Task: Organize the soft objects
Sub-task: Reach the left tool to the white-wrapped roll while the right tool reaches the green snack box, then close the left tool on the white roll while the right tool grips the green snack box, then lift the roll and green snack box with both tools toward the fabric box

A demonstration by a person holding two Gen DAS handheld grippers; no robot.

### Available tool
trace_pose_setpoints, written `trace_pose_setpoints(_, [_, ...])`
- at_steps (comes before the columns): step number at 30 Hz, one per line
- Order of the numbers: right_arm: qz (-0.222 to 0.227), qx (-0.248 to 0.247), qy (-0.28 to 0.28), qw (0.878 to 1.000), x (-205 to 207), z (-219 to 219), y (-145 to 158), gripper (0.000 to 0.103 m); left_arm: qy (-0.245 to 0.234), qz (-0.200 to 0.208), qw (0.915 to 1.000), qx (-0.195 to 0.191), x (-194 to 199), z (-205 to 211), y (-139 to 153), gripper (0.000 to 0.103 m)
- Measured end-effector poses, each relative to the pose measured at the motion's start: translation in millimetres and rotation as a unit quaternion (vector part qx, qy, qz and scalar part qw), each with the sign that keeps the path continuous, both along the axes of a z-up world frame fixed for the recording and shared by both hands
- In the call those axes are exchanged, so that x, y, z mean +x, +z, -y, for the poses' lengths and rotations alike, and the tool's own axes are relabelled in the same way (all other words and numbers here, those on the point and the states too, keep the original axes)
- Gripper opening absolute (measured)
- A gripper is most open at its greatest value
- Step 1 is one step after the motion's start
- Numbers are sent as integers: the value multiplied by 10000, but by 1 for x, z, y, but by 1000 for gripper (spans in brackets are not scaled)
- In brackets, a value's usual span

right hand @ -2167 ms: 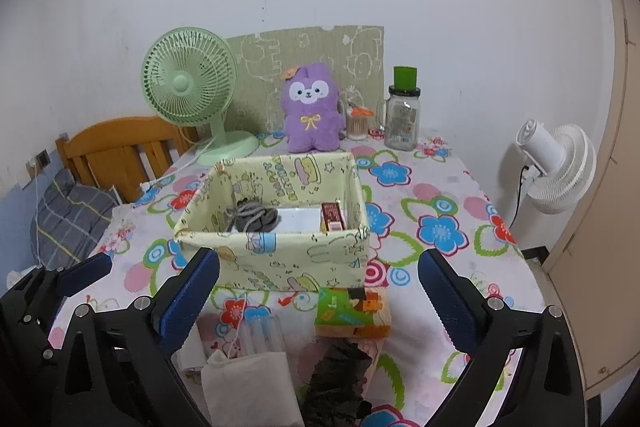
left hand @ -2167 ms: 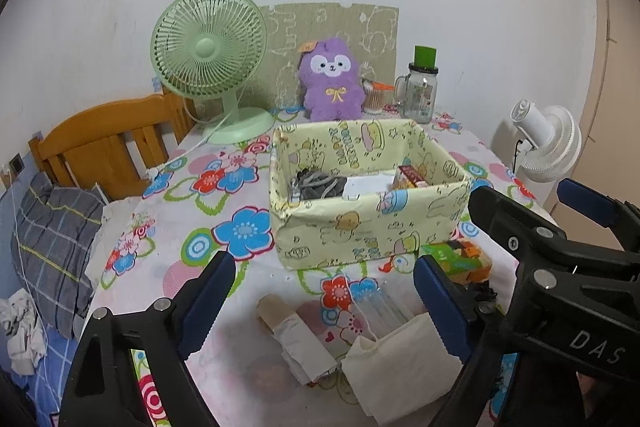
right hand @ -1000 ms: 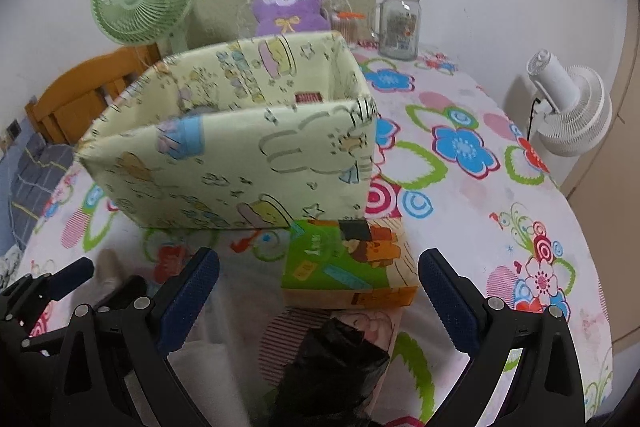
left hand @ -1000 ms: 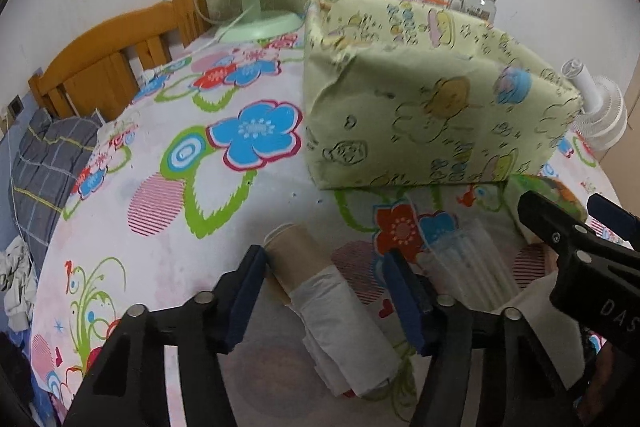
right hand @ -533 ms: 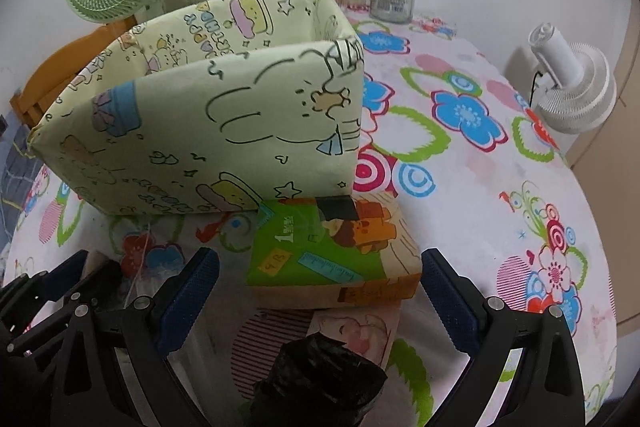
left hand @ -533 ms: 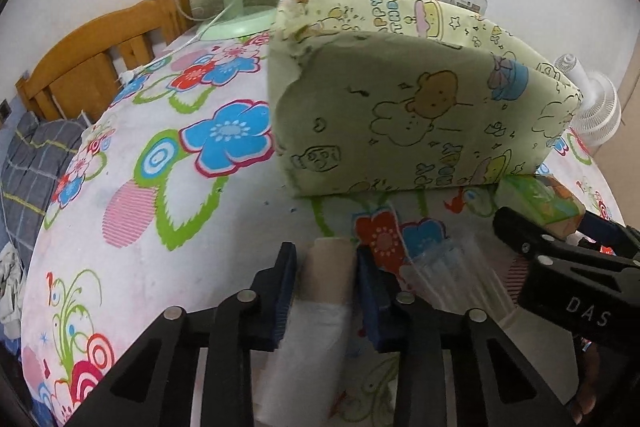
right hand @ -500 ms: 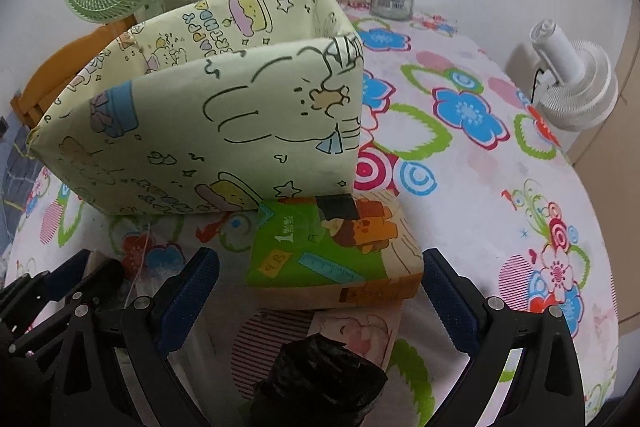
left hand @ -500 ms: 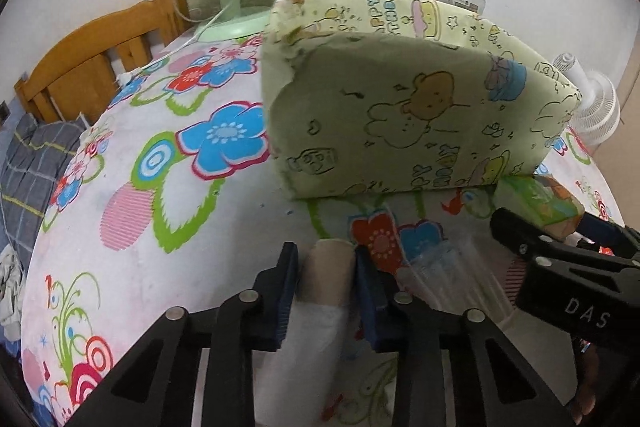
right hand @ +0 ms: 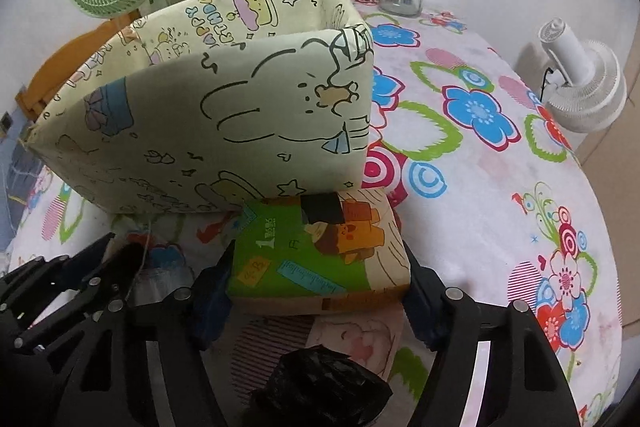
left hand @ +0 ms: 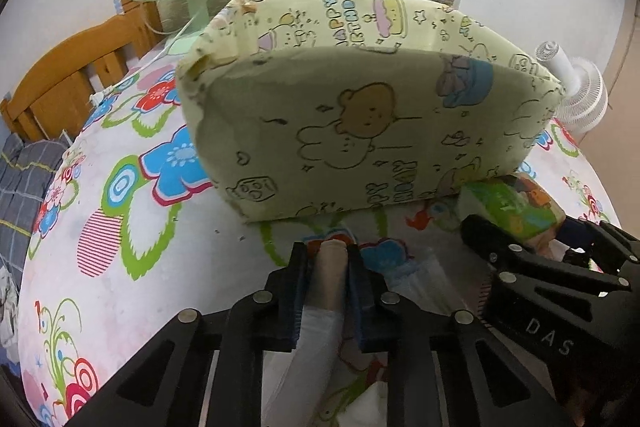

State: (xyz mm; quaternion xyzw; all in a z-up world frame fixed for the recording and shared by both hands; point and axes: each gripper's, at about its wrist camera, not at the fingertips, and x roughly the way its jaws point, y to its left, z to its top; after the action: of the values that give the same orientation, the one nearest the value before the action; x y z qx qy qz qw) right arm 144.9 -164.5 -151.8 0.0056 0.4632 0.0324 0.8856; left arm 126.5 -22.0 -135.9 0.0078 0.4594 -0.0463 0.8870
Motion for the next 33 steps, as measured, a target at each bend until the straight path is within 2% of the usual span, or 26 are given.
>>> trace_pose_setpoints(5, [58, 98, 124, 9999, -5, -4, 4, 74, -12, 38, 10000, 11, -3, 3, 3, 10])
trace_pose_setpoints(33, [898, 183, 181, 9956, -56, -6, 63, 74, 34, 757, 9971, -72, -49, 0, 59, 10])
